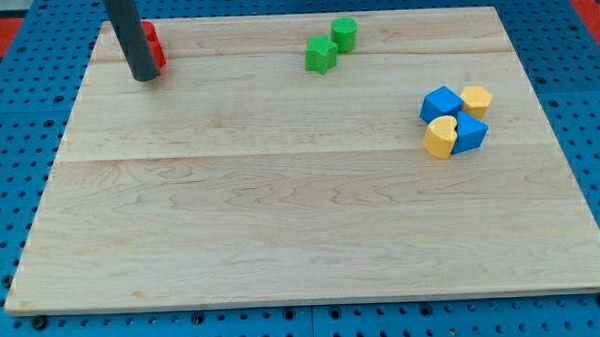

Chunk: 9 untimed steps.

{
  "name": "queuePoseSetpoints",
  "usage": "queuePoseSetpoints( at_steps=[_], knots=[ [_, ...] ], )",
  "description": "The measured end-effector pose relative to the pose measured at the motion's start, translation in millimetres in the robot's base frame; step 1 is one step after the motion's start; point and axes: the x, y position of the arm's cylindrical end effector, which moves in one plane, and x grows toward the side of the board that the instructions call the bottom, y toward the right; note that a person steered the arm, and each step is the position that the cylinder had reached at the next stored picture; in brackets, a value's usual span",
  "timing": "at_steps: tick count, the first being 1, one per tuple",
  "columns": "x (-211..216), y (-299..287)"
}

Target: Slide the blue cube to the right of the red star

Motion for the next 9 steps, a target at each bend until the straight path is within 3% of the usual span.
queuePoseSetpoints(
  at_steps=[2,5,6,8,9],
  knots=[
    [1,0],
    [202,223],
    [202,229],
    [202,394],
    [199,425]
  ],
)
